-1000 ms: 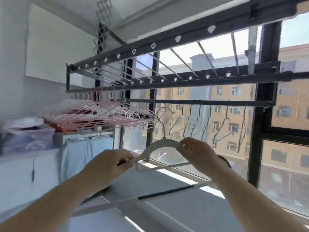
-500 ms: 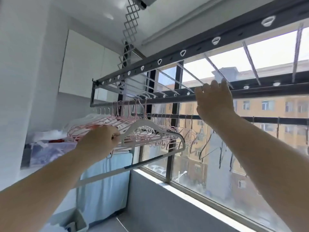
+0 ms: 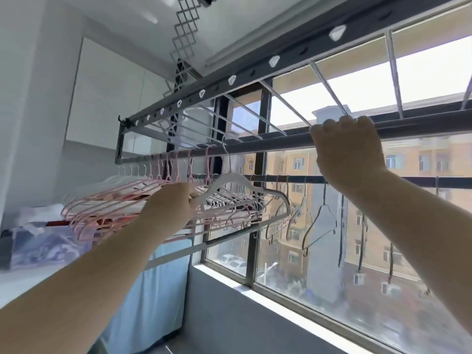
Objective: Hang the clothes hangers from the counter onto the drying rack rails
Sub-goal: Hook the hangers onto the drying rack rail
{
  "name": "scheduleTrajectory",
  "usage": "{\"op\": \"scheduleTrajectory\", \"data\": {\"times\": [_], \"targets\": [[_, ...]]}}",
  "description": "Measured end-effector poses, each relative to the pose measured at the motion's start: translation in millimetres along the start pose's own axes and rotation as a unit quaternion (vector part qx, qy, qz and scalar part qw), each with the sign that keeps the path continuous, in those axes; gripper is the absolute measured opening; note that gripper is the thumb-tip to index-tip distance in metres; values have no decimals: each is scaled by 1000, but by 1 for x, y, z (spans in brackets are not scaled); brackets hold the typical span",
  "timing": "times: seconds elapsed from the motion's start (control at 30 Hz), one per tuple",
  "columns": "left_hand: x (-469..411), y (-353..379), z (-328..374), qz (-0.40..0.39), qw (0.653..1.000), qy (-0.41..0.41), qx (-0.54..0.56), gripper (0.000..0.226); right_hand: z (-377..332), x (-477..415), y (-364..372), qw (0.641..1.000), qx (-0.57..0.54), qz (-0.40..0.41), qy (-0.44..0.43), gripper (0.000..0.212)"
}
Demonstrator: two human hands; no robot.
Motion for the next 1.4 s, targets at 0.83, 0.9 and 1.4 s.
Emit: {"op": "scheduleTrajectory", "data": {"times": [0.83,0.9,1.4], "targets": [[19,2,-3,57,959,254,112,20,-40,30,-20,999,18,4,50,37],[29,11,3,57,941,295,157,20,-40,44,-21,998,11,-11,55,33],[141,127,112,-270,860,217,376,18,96,230,-18,931,56,-340,120,24]]}}
Point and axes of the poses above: each hand's wrist, its own x-axis away from the middle knuckle, its own y-axis out of the palm, z = x × y, the point moved 2 cm from there along -x, towards the middle knuckle, and after that the axes turned 13 degrees about x, right-handed, at the moved point
